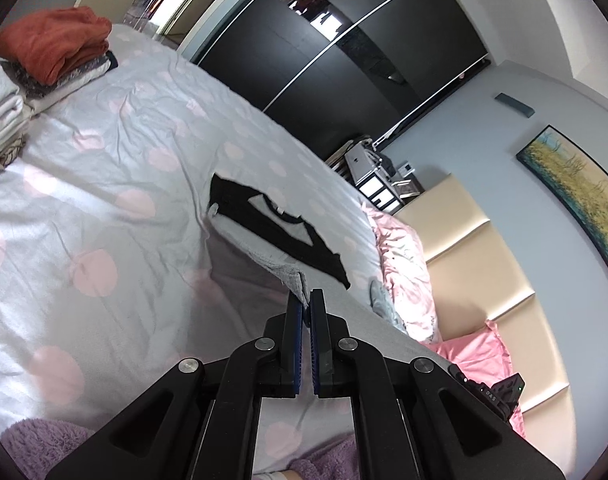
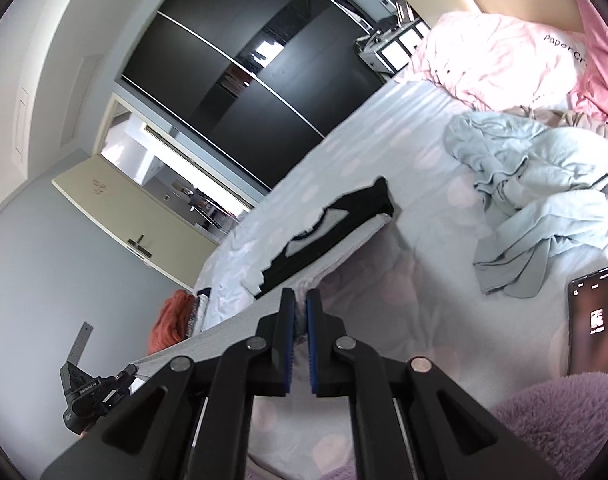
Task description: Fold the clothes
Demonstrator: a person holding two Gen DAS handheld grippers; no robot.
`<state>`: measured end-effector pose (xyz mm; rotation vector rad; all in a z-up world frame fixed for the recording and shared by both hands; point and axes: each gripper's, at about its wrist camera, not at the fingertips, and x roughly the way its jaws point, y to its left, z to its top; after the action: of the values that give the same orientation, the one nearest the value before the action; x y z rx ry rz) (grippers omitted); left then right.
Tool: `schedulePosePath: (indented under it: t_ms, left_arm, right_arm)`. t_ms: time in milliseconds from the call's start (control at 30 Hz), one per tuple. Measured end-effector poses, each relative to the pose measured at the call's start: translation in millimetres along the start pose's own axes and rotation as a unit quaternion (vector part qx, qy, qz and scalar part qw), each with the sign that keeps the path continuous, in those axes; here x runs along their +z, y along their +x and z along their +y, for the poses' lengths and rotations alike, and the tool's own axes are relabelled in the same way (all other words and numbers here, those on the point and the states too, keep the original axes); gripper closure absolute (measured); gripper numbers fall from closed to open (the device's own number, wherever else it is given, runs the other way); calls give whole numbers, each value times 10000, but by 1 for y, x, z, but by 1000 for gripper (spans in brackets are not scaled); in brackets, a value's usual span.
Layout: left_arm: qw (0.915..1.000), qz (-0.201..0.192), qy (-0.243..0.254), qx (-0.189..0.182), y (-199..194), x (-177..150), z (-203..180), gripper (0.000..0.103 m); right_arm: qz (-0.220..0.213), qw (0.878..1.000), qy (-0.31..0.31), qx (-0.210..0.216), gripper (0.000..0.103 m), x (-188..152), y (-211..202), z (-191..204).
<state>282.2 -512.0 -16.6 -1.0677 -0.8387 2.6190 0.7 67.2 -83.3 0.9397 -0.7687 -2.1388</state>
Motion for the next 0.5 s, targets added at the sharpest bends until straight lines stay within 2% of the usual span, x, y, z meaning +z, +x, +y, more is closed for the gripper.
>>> schedulePosePath:
  t_ms: [100, 233, 300, 400, 500]
  left_arm:
    - [9999, -149, 62, -50, -18, -1, -11, 100]
    - [9973, -623, 308, -220, -64, -5, -30, 103]
    - [9960, -801, 397, -62, -77, -5, -34, 103]
    - [9975, -588, 382, 72, -74, 0, -30, 103]
    - [9985, 63, 375, 390, -46, 4, -23, 102]
  right_arm:
    - [-55, 9999, -121, 3, 98, 0, -18, 11]
    - [-68, 9999, -100, 33, 98, -5, -44, 21]
    - [-67, 9998, -174, 4, 98, -10, -54, 24]
    - [129, 9993, -254, -223, 98, -17, -49, 22]
    - [248, 9990, -155, -333, 98, -18, -40, 11]
